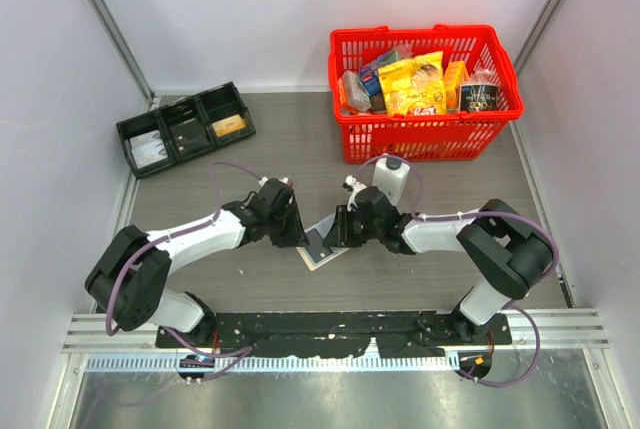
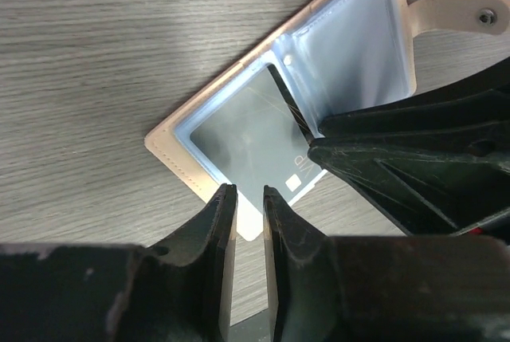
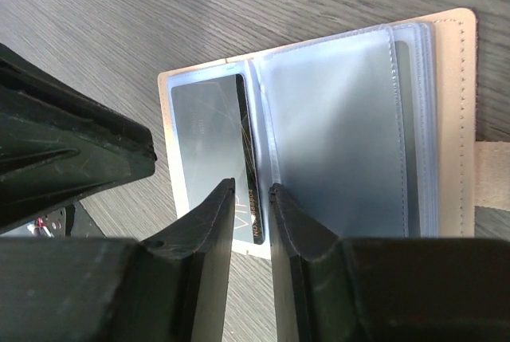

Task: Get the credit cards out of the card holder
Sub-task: Remove the credit card from the card holder.

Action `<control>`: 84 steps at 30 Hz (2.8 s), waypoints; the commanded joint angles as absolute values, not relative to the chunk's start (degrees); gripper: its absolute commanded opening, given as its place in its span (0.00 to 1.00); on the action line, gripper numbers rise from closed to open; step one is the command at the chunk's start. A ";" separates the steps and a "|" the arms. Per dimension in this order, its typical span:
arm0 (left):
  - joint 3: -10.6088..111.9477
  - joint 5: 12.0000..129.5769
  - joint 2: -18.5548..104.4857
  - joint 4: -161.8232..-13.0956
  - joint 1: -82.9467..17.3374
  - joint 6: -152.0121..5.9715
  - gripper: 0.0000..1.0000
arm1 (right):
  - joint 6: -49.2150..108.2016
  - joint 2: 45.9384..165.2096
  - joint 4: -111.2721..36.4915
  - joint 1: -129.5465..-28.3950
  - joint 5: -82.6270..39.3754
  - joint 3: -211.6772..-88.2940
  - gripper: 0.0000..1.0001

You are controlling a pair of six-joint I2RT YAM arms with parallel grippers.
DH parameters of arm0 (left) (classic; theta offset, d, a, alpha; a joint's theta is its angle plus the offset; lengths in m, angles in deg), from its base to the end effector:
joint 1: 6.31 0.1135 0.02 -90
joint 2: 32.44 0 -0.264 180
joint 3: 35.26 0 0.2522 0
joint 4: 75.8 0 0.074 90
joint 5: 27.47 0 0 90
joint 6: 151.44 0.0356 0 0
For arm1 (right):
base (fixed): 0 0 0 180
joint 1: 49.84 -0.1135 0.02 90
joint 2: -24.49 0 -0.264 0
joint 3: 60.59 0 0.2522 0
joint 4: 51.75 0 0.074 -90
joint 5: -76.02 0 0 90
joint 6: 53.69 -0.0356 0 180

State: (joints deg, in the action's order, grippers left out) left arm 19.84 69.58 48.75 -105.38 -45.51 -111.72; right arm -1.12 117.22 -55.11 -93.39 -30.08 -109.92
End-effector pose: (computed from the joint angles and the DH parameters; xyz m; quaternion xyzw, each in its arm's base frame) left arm 0.2047 -0.1726 0.1732 -0.0740 0.9509 -0.2491 0.1679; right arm 0.2097 0.2129 0.1343 -0.1070 0.8931 0.3680 0.2356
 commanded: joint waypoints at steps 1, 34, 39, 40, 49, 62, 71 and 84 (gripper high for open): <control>22.45 71.40 49.99 -106.88 -46.21 -112.07 0.24 | -1.83 116.16 -56.44 -93.70 -31.38 -109.42 0.29; 25.34 67.36 49.03 -112.77 -47.79 -111.10 0.17 | 3.26 112.91 -51.34 -94.75 -28.48 -110.74 0.29; 25.00 68.15 50.96 -111.54 -48.05 -111.45 0.19 | 3.52 115.10 -52.40 -96.07 -30.33 -111.35 0.29; 24.91 68.33 51.49 -111.45 -48.14 -111.45 0.19 | 3.44 115.46 -52.49 -96.25 -30.68 -111.44 0.29; 21.04 68.50 53.96 -111.36 -48.05 -111.89 0.09 | 3.09 116.87 -52.75 -97.13 -32.70 -111.88 0.29; 18.32 68.33 55.19 -110.13 -48.05 -112.59 0.00 | 1.33 115.46 -58.10 -97.13 -36.57 -111.62 0.29; 16.29 68.50 54.22 -109.25 -47.18 -111.89 0.00 | -2.80 116.42 -69.18 -97.04 -41.75 -110.38 0.28; 15.68 67.28 51.32 -109.16 -45.68 -108.46 0.00 | -2.45 124.51 -67.78 -98.45 -45.36 -116.71 0.28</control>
State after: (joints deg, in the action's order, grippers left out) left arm 17.68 70.58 51.04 -106.84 -46.12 -111.44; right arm -1.56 122.93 -63.53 -96.10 -40.38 -113.66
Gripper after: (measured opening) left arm 0.010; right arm 0.280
